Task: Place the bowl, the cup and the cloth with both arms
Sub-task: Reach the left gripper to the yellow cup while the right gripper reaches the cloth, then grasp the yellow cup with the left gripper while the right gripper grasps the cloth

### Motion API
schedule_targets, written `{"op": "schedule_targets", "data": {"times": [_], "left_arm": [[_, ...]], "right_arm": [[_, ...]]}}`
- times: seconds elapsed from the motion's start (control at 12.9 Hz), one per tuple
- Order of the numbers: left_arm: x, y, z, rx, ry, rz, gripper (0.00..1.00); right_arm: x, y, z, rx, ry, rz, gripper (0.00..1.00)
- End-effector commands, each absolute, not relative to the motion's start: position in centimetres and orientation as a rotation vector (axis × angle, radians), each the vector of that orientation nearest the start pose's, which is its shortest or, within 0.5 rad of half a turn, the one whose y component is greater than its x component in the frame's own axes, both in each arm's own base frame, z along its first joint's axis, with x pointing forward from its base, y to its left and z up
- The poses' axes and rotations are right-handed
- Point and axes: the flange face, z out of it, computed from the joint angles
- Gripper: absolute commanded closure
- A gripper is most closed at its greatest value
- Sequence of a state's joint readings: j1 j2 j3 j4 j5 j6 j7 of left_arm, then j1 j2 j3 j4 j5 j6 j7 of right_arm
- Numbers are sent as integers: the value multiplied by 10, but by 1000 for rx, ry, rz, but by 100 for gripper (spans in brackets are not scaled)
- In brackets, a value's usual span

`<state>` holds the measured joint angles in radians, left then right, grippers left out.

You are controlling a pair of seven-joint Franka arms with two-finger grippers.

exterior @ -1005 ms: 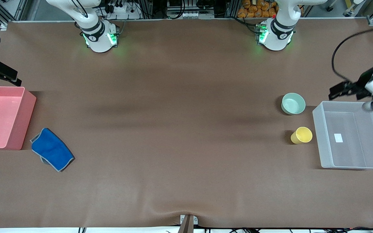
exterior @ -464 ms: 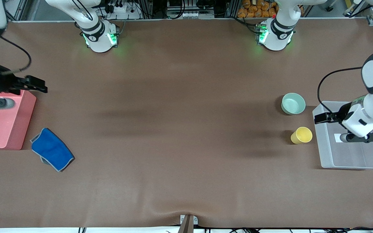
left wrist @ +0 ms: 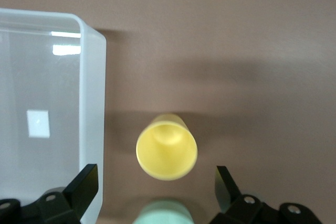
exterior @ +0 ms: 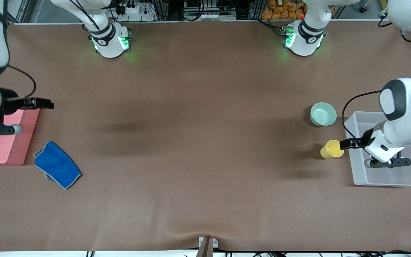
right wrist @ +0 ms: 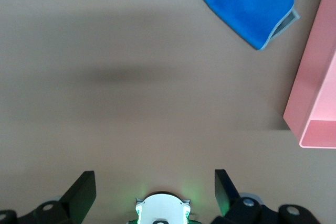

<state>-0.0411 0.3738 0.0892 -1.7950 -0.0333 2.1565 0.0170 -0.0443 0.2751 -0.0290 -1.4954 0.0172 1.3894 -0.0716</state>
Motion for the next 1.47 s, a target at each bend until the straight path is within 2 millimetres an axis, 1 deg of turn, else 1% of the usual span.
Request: {"op": "schedule_targets", "data": {"times": [0.0, 0.08, 0.15, 0.23, 0.39, 0.46, 0.54, 0.62, 0.7, 0.77, 0.85, 0.93, 1.0, 1.08, 1.16, 1.24, 1.31, 1.39], "left_arm": [[625, 28, 306, -3134, -33, -60, 7], [624, 28, 301, -3135, -35, -51, 20], [624, 28, 298, -3135, -33, -43, 29], [622, 28, 294, -3134, -26, -31, 34], [620, 34, 289, -3133, -19, -19, 43], [620, 36, 287, -3133, -14, -12, 43], [620, 37, 281, -3133, -12, -2, 43], [619, 37, 276, -3132, -12, 10, 43], [619, 38, 270, -3131, -14, 17, 43], [618, 38, 264, -3130, -12, 29, 43], [618, 39, 263, -3124, -4, 30, 43], [617, 40, 258, -3116, 6, 43, 43], [617, 42, 254, -3113, 5, 48, 43], [617, 43, 251, -3104, 16, 49, 45], [617, 43, 247, -3102, 20, 56, 47], [617, 43, 246, -3100, 22, 54, 52], [618, 43, 248, -3095, 30, 50, 59], [618, 43, 248, -3092, 35, 51, 72]], "right_arm": [[630, -43, 411, -3033, -11, 654, 0], [639, -43, 388, -3043, -14, 640, 0], [646, -45, 367, -3045, -10, 638, 0], [650, -47, 356, -3051, -8, 622, 0], [651, -52, 354, -3054, 3, 613, 0], [651, -56, 351, -3053, 10, 618, 0], [650, -64, 348, -3042, -20, 624, 0], [649, -85, 345, -3020, -14, 608, 0], [651, -96, 335, -3011, -16, 596, 0], [652, -92, 329, -3011, -52, 601, 0], [653, -93, 329, -3006, -35, 586, 0], [659, -100, 332, -2948, 17, 478, 0], [662, -102, 338, -2894, 19, 408, 0], [661, -112, 335, -2901, -72, 394, 0], [662, -120, 323, -2911, -165, 386, 0], [667, -136, 318, -2937, -227, 324, 0], [672, -143, 315, -2961, -309, 264, 0], [676, -150, 308, -2985, -413, 225, 0]]}}
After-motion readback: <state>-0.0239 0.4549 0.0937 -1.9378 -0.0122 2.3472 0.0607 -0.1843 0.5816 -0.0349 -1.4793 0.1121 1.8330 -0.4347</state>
